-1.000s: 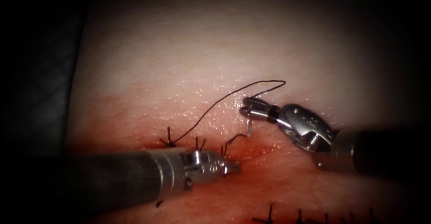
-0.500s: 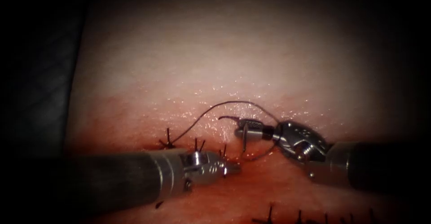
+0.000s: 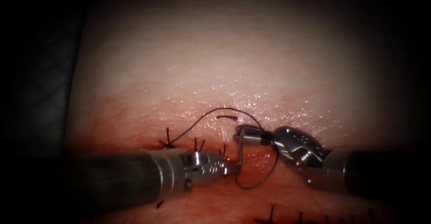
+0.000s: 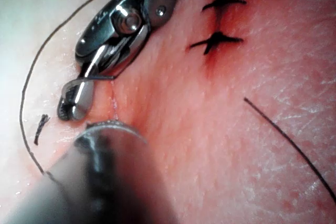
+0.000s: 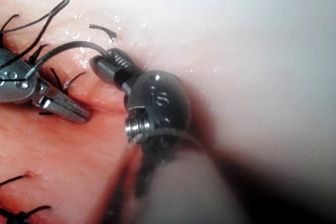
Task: Wound Closure
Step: Pierce the skin above the wound using the needle in the right hand.
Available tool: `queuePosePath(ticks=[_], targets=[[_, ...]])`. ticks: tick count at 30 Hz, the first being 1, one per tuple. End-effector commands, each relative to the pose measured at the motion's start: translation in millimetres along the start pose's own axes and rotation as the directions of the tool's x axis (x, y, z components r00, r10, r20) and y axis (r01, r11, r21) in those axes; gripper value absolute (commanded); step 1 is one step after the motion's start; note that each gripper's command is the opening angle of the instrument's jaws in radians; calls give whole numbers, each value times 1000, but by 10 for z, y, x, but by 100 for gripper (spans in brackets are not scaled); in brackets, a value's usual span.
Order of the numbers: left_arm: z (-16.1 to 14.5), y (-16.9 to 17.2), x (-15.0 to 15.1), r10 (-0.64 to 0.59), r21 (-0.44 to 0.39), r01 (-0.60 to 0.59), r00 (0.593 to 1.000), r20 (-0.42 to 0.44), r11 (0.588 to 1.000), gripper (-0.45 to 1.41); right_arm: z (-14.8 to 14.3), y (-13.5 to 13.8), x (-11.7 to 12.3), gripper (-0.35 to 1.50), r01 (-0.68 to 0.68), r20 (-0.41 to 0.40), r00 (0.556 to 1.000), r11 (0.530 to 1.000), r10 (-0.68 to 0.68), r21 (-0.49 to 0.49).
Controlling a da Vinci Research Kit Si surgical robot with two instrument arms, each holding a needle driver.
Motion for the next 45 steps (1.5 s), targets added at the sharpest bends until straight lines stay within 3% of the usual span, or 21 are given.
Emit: queuePosePath(ticks=[1,3,4,9,13,14,17,18,24,25,27,28,30,32,39,45], targets=[[7,0,2,1,0,-1,1000,0,1000,-43,8,-1,6,27,40,-38,998,999,-39,7],[7,1,1,1,0,-1,1000,0,1000,-43,10,-5,16,98,90,-78,993,996,-91,-15],[7,1,2,0,0,0,1000,0,1000,-43,11,-6,21,120,130,-86,987,991,-132,-32],[6,2,2,0,-1,0,1000,0,1000,-42,4,-5,49,143,363,-93,924,926,-372,-103],[4,2,1,1,-2,-1,1000,-1,1000,-42,-1,-5,60,148,519,-38,846,837,-532,-173],[4,2,1,1,-2,-1,1000,-1,1000,-42,-3,-8,66,148,589,3,800,784,-600,-197],[4,2,1,2,-2,-2,1000,-1,1000,-42,-3,-16,72,148,696,55,710,686,-702,-212],[4,2,1,2,-3,-2,1000,-1,1000,-42,-3,-23,76,148,761,86,639,612,-765,-214],[4,2,1,2,-2,-2,1000,-1,1000,-42,2,-42,84,146,865,116,493,470,-862,-177],[4,2,1,2,-3,-2,1000,-1,1000,-42,6,-47,83,146,896,130,432,408,-893,-174],[4,2,1,2,-3,-2,1000,-1,1000,-42,10,-52,83,146,913,134,391,365,-911,-181],[4,1,1,2,-3,-2,1000,-1,1000,-42,14,-61,84,146,934,134,325,296,-936,-201],[5,1,0,2,-3,-2,1000,-1,1000,-42,17,-68,87,146,938,122,292,259,-949,-232],[5,1,0,2,-3,-2,1000,-1,1000,-42,18,-77,95,146,948,151,220,175,-964,-265],[4,1,0,2,-3,-2,1000,-1,1000,-43,17,-92,109,148,950,200,162,98,-966,-297],[2,2,0,2,-3,-2,1000,-1,1000,-43,32,-82,101,140,967,211,139,87,-968,-238]])
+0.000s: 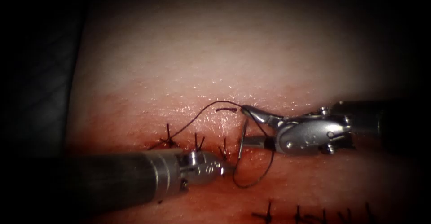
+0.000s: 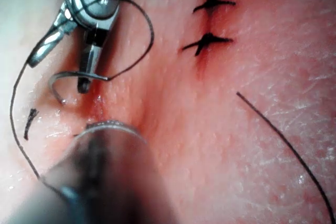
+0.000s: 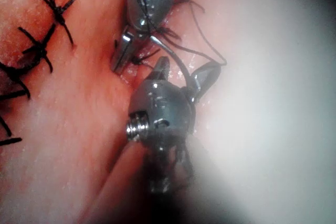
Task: Wound Closure
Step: Pierce the skin above the wound using the needle in the right hand.
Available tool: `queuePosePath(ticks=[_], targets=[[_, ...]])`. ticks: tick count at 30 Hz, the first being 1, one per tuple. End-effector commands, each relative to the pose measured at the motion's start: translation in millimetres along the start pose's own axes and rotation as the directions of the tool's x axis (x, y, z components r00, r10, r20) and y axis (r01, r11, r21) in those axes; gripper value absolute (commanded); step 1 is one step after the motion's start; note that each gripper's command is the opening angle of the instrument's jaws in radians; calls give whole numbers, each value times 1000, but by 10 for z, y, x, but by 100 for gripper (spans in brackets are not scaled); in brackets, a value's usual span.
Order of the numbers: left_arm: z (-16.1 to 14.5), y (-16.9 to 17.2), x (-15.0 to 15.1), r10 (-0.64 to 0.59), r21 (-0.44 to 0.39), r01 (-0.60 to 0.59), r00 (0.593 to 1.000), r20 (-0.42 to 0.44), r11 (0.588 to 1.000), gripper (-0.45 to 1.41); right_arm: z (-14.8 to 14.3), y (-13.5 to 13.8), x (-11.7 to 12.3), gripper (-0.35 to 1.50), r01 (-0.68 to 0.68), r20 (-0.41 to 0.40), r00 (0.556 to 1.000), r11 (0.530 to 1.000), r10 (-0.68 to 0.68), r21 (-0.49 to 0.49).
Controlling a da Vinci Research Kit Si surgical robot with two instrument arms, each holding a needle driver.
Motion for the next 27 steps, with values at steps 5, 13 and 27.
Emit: queuePosePath(ticks=[5,13,27], targets=[[5,1,2,-1,-1,1,1000,0,1000,-43,14,-9,-4,64,12,-4,1000,994,-11,106],[4,2,2,-1,-1,1,1000,0,1000,-43,10,-8,-15,-35,157,-27,988,972,-155,175],[3,2,3,-1,-2,1,1000,0,1000,-43,-12,-60,-95,-35,-91,115,992,937,55,337]])
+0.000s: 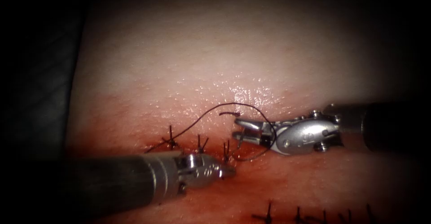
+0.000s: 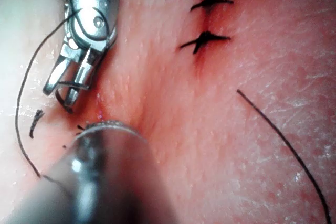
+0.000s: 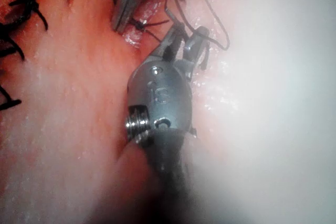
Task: Wound Closure
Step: Pierce the skin above the wound using the needle in the right hand.
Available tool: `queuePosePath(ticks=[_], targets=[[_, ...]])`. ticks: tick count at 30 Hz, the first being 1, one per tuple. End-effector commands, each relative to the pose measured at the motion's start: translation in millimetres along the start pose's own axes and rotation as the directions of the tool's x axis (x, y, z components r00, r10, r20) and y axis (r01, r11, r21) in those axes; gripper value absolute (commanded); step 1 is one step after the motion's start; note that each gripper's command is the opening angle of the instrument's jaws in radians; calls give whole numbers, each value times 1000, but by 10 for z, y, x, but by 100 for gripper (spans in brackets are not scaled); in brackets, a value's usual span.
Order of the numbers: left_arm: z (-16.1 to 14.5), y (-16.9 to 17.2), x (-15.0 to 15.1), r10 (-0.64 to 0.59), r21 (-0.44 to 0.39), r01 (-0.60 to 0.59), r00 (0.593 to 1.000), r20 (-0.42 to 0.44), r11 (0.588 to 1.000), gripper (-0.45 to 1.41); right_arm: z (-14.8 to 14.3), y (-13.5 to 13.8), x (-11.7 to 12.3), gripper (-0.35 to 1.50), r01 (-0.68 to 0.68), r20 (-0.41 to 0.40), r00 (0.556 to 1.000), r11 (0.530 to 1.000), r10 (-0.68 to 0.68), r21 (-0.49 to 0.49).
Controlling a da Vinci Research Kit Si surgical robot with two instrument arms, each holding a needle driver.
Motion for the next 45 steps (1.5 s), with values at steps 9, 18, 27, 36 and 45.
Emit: queuePosePath(ticks=[9,18,27,36,45], targets=[[8,0,3,-1,1,1,1000,0,1000,-42,1,-17,-22,-35,-110,32,994,991,108,70],[8,1,3,-2,1,2,1000,0,1000,-42,13,-2,-10,-35,-134,-11,991,987,135,89],[6,4,5,-4,2,4,1000,1,1000,-43,-2,11,32,148,-148,-168,981,931,96,-333],[7,3,6,-4,2,4,1000,1,1000,-45,5,8,57,140,-50,-53,998,843,25,-536],[6,4,5,-4,2,4,1000,1,1000,-45,16,27,57,88,-28,-1,999,848,33,-529]])
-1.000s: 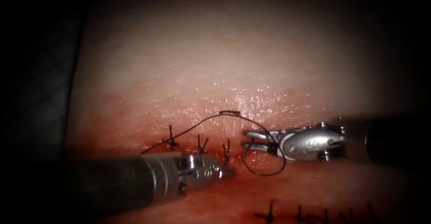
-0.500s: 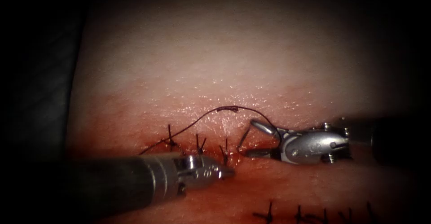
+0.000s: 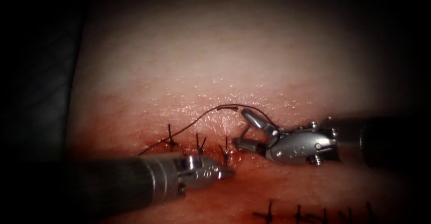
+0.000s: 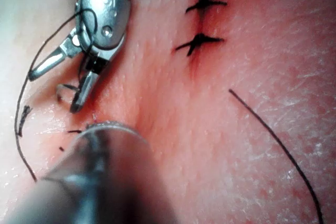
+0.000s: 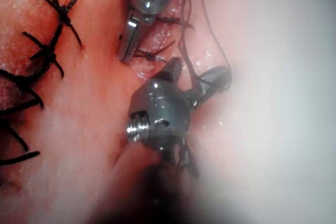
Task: Wound Closure
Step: Pierce the skin above the wound using the needle in the right hand.
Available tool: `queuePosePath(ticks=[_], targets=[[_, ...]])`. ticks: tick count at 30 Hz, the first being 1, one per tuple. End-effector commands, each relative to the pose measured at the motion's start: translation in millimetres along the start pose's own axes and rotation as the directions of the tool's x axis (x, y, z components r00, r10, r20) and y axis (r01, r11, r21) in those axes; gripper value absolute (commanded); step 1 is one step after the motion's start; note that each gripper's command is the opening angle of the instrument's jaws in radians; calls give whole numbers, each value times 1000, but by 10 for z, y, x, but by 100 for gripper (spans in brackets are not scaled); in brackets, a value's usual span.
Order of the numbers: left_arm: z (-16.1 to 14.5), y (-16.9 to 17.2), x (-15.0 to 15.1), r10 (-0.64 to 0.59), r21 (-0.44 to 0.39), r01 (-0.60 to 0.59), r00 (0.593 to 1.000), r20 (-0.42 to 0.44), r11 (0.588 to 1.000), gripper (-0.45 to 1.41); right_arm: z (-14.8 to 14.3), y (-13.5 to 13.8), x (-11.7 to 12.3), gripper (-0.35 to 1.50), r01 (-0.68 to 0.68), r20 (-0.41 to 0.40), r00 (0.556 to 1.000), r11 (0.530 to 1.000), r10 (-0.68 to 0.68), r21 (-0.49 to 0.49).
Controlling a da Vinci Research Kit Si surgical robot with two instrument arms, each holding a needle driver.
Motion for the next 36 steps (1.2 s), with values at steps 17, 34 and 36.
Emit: queuePosePath(ticks=[17,34,36], targets=[[4,1,7,2,-3,-2,1000,2,1000,-42,15,2,-19,108,41,30,999,999,-42,25],[-7,-6,25,3,48,0,997,-72,999,-37,43,52,-28,-35,-343,77,931,788,356,512],[-14,-9,34,8,82,2,993,-119,997,-33,49,57,-29,-35,-446,138,885,721,445,530]])
